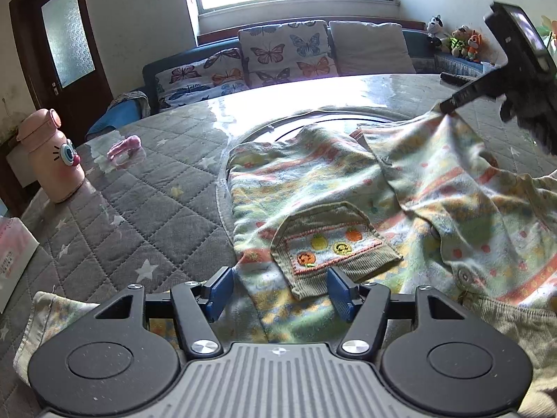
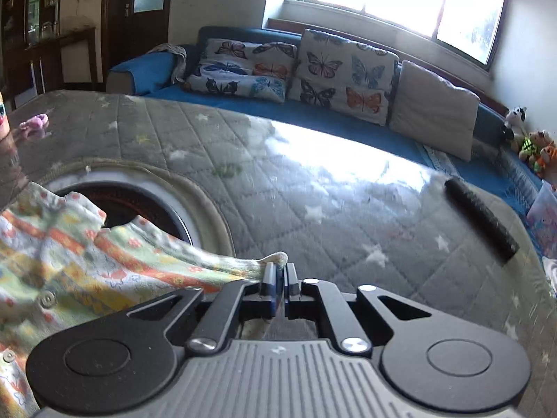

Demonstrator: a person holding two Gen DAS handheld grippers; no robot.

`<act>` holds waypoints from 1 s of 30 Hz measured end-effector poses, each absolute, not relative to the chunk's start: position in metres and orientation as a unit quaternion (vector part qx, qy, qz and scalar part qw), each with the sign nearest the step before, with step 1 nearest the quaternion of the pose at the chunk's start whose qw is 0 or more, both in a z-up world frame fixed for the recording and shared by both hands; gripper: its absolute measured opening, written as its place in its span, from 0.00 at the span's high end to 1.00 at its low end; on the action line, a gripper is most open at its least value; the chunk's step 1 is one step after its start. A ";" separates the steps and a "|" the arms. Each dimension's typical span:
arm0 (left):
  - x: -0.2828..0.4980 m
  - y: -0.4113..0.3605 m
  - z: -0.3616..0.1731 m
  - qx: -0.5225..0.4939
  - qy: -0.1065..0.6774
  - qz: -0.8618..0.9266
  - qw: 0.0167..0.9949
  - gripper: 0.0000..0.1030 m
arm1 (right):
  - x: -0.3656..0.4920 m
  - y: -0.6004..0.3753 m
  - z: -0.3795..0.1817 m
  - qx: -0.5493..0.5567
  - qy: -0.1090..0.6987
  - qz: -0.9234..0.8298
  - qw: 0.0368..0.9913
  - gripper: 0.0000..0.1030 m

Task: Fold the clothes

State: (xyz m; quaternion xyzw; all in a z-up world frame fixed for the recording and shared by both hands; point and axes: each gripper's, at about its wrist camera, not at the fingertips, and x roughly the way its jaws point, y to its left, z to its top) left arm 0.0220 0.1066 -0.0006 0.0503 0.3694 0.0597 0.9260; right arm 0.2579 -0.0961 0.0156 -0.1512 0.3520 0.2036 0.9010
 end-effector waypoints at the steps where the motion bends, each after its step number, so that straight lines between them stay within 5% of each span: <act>1: 0.024 0.107 0.003 0.051 0.366 0.059 0.927 0.39 | 0.258 -0.098 0.015 -0.147 0.353 0.204 0.901 0.95; 6: 0.051 0.120 0.021 0.046 0.345 0.066 0.935 0.40 | 0.254 -0.107 0.016 -0.127 0.351 0.208 0.904 0.78; 12: 0.114 0.154 0.024 0.021 0.356 0.102 0.929 0.66 | 0.251 -0.109 0.016 -0.109 0.355 0.220 0.902 0.69; 26: 0.184 0.173 -0.011 0.033 0.387 0.083 0.918 0.67 | 0.243 -0.098 0.014 -0.106 0.354 0.251 0.895 0.49; 30: 0.184 0.169 -0.013 0.044 0.382 0.069 0.920 0.91 | 0.244 -0.095 0.011 -0.108 0.355 0.255 0.893 0.49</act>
